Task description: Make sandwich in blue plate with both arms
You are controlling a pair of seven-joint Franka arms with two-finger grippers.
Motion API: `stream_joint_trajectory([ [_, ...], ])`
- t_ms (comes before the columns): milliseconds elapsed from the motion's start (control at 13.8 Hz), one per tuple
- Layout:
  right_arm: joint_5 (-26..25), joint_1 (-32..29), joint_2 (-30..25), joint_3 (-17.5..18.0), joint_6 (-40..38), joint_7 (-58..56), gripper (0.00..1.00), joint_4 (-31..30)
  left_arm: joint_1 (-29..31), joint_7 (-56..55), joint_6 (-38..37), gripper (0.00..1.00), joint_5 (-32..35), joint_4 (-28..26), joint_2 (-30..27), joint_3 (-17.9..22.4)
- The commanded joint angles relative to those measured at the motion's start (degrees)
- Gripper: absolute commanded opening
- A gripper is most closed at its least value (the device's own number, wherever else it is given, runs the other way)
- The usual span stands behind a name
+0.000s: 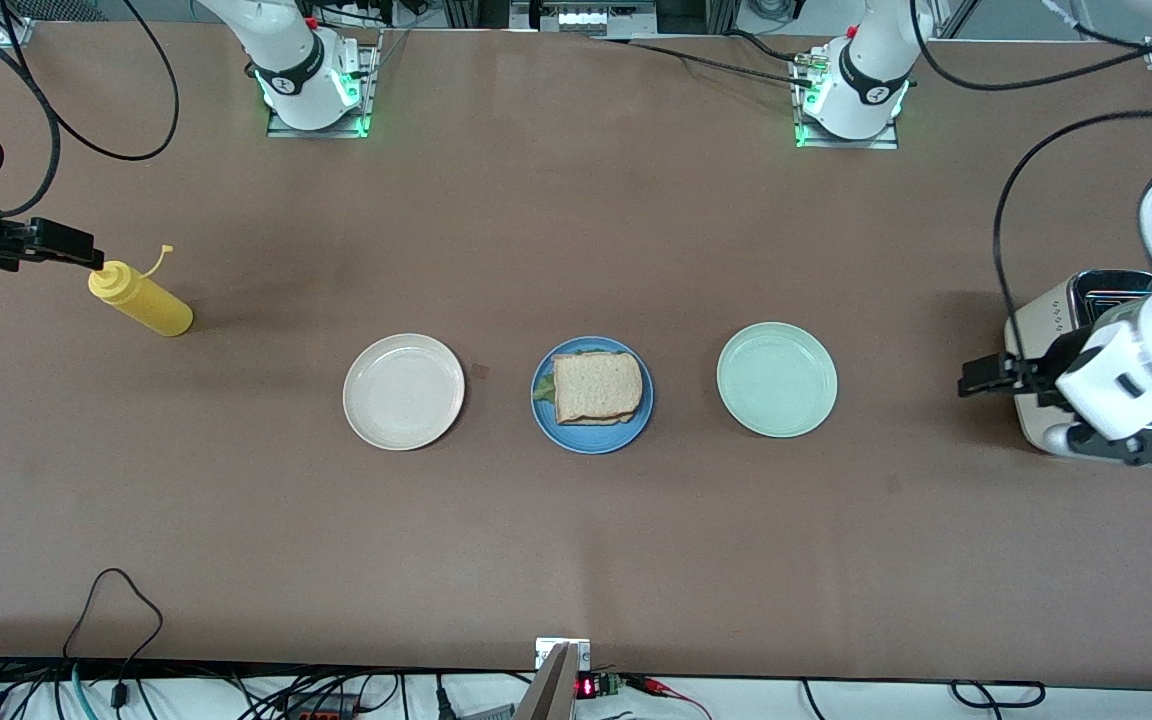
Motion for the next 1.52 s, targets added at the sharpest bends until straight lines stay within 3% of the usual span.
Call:
stream_joint_trajectory([
  [0,0.64,0.20,-1.38,0.28,0.19,0.67,1.00,-0.96,-0.01,-6.27,-4.95,1.00,1.83,-2.54,-5.48,0.01],
  [145,0.90,0.11,-1.38,0.28,0.27,0.76,1.00,-0.96,0.17,-6.91,-2.96,1.00,1.92,-7.79,-10.21,0.01],
  [363,0.82,0.12,-1.46,0.37,0.10,0.67,1.00,-0.96,1.75,-4.73,5.65,1.00,2.27,-22.55,-19.97,-0.69],
  [870,0.99,0.11,-1.38,0.37,3.95,0.58,1.00,-1.22,1.75,-4.27,1.45,1.00,2.27,-23.90,-24.12,-2.19],
  [1450,1.17,0.11,-1.73,0.46,4.84,0.49,1.00,-2.10,1.93,-4.27,-0.57,1.00,4.30,-24.69,-25.18,-2.27],
])
